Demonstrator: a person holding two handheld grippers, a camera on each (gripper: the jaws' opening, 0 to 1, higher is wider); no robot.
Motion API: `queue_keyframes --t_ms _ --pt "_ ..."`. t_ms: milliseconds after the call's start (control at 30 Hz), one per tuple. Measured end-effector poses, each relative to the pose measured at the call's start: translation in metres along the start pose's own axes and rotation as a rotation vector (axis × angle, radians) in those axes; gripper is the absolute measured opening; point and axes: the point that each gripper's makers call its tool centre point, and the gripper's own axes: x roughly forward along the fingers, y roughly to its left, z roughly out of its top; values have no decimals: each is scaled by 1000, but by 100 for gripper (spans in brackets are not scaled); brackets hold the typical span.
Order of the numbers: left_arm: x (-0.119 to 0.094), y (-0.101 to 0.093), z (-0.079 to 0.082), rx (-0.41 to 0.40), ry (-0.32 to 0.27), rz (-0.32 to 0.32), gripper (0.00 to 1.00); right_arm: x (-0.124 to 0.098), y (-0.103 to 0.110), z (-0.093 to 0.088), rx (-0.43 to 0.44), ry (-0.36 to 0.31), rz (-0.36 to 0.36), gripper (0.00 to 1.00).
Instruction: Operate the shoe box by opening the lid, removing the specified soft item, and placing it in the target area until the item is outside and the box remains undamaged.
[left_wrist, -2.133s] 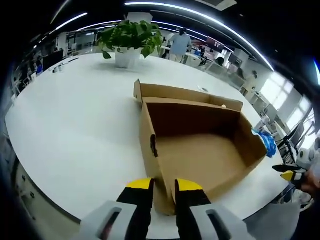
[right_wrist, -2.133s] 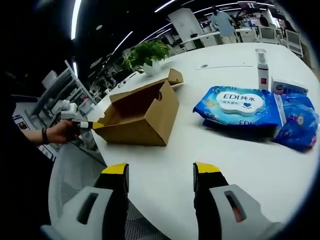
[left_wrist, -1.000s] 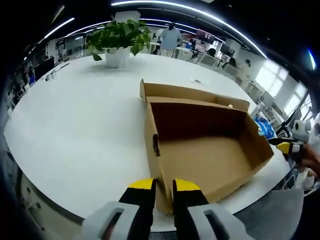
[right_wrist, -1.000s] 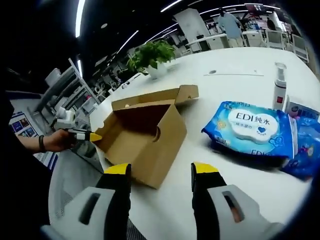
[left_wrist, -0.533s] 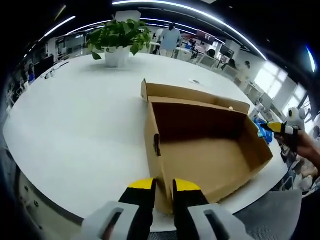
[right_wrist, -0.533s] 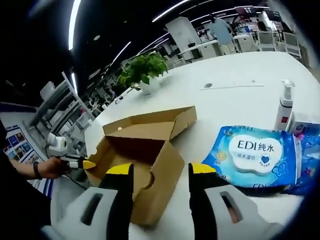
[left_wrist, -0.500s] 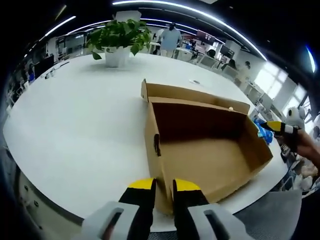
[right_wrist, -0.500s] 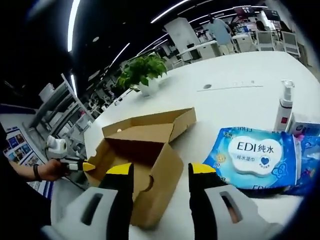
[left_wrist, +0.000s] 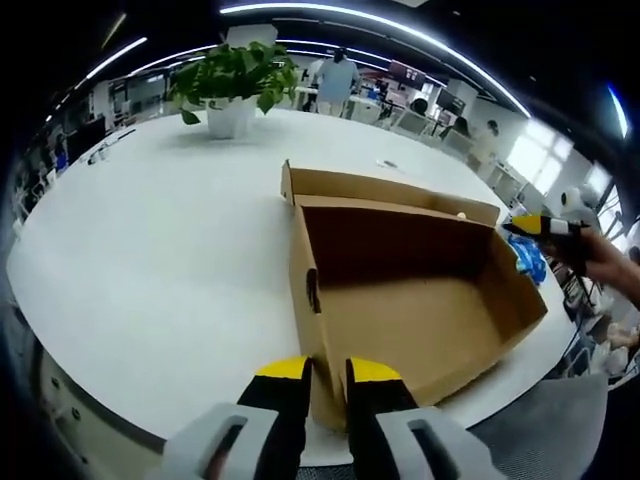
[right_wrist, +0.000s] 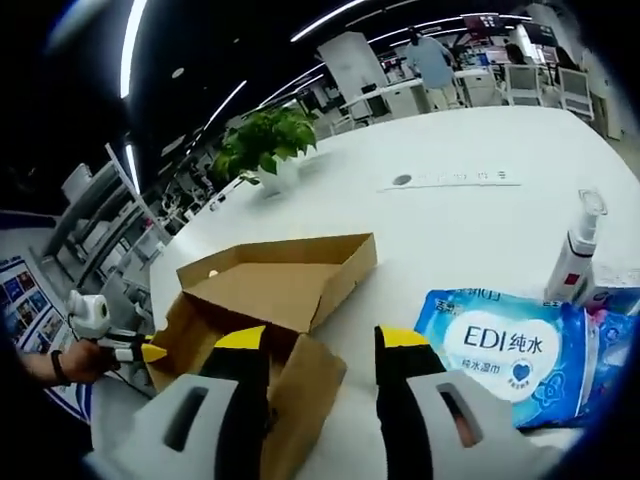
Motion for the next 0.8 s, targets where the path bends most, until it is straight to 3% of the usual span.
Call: queue_keyframes --t_ms 333,500,633,800 --pt "-2 -1 0 3 -2 -1 13 31 -15 21 59 -9 -48 36" --pt "0 2 1 6 -5 0 13 56 -23 26 95 13 -65 34" --pt "1 3 1 6 -7 -1 13 61 -14 28 102 25 -80 32" --pt "3 5 1 13 -8 1 13 87 -24 32 163 54 -117 27"
